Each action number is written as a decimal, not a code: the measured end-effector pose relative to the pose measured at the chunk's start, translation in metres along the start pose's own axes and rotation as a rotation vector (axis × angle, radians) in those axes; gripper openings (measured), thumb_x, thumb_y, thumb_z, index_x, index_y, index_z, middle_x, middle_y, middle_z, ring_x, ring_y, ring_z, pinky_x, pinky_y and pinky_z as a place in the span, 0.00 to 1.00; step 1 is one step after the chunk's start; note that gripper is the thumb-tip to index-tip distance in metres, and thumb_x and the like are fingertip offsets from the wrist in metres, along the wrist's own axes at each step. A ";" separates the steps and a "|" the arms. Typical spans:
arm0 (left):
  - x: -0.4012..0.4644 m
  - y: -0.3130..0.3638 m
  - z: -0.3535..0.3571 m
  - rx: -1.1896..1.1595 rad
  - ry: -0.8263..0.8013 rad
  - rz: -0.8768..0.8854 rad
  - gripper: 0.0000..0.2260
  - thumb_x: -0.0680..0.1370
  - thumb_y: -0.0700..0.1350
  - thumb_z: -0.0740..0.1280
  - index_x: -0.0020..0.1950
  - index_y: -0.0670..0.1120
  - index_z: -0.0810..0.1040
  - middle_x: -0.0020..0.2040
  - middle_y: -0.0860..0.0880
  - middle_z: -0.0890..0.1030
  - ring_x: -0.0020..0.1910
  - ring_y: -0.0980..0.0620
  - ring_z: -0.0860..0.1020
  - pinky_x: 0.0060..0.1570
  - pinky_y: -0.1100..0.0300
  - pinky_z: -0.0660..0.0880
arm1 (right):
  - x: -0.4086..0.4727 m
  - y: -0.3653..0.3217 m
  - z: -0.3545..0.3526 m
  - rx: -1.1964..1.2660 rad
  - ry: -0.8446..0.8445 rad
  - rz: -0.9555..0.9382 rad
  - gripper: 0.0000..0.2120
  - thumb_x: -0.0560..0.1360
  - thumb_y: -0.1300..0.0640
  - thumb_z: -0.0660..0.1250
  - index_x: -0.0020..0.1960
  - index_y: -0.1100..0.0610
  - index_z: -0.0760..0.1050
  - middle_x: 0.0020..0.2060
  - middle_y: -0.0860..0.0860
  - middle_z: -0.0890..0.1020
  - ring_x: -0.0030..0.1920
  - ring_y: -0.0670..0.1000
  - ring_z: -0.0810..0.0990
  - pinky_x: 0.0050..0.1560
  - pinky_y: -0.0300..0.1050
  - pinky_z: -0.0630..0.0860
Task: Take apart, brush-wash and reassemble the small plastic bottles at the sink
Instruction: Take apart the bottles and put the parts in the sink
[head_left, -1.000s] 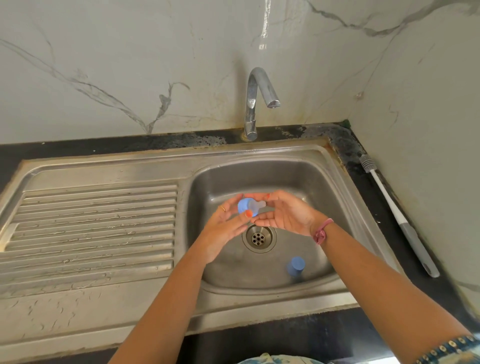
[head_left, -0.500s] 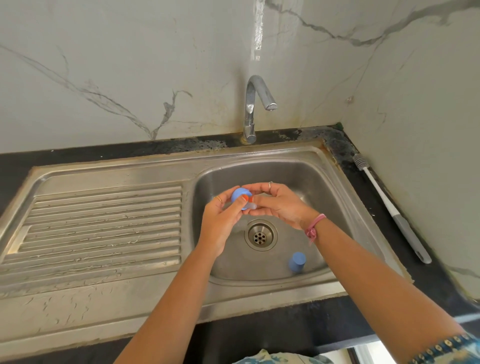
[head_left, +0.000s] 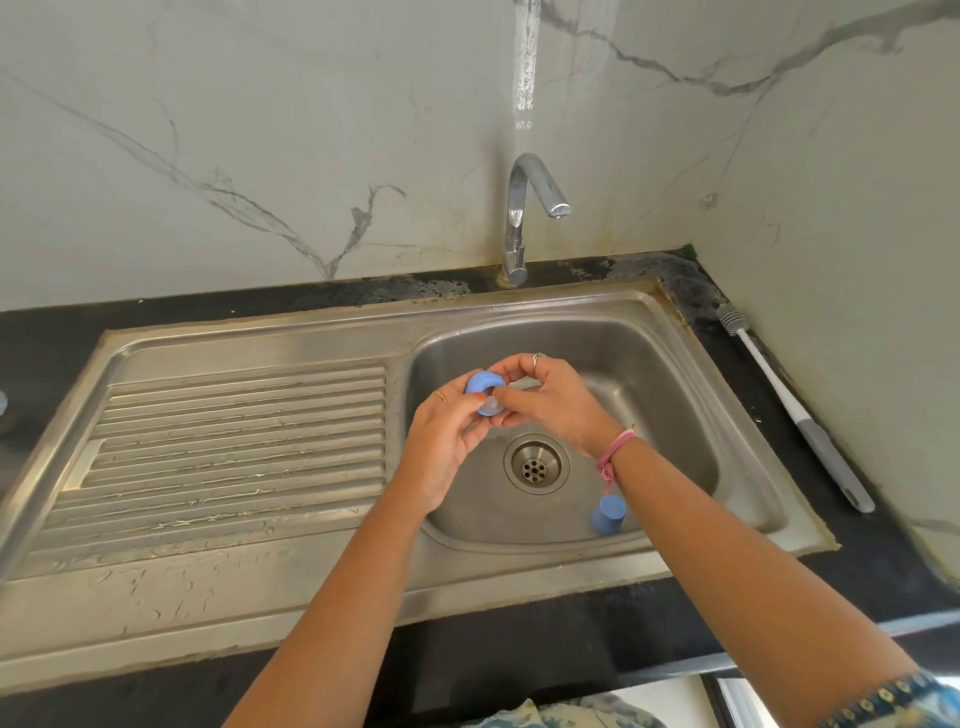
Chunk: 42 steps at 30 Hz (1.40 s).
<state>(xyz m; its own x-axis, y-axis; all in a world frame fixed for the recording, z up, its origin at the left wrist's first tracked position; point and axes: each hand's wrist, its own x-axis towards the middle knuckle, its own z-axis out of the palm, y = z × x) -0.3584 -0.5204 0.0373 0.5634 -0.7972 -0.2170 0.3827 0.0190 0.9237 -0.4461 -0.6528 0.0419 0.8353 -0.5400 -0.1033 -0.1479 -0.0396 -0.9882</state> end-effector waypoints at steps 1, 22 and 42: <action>-0.001 0.001 -0.003 0.001 -0.042 0.007 0.15 0.79 0.36 0.62 0.65 0.41 0.77 0.60 0.41 0.80 0.59 0.47 0.79 0.59 0.57 0.77 | 0.001 -0.001 0.000 -0.009 0.008 -0.002 0.11 0.74 0.64 0.71 0.55 0.60 0.79 0.52 0.57 0.82 0.41 0.56 0.86 0.43 0.46 0.82; -0.001 -0.008 -0.015 0.354 0.239 0.198 0.16 0.74 0.48 0.69 0.60 0.45 0.78 0.53 0.45 0.83 0.52 0.47 0.83 0.53 0.50 0.80 | -0.009 -0.011 0.005 -0.037 -0.247 0.007 0.17 0.78 0.65 0.65 0.65 0.53 0.74 0.55 0.55 0.83 0.52 0.48 0.83 0.55 0.39 0.78; 0.009 0.008 -0.018 0.121 0.045 0.027 0.19 0.80 0.33 0.62 0.71 0.41 0.70 0.64 0.43 0.78 0.60 0.49 0.80 0.58 0.58 0.78 | 0.009 0.008 0.026 -0.085 0.120 -0.065 0.09 0.73 0.55 0.72 0.53 0.53 0.80 0.49 0.52 0.84 0.47 0.53 0.84 0.54 0.51 0.81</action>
<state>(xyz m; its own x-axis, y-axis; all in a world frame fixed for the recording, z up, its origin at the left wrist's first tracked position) -0.3373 -0.5167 0.0373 0.6054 -0.7697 -0.2028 0.2769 -0.0353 0.9603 -0.4259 -0.6367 0.0299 0.7763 -0.6301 -0.0202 -0.1438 -0.1458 -0.9788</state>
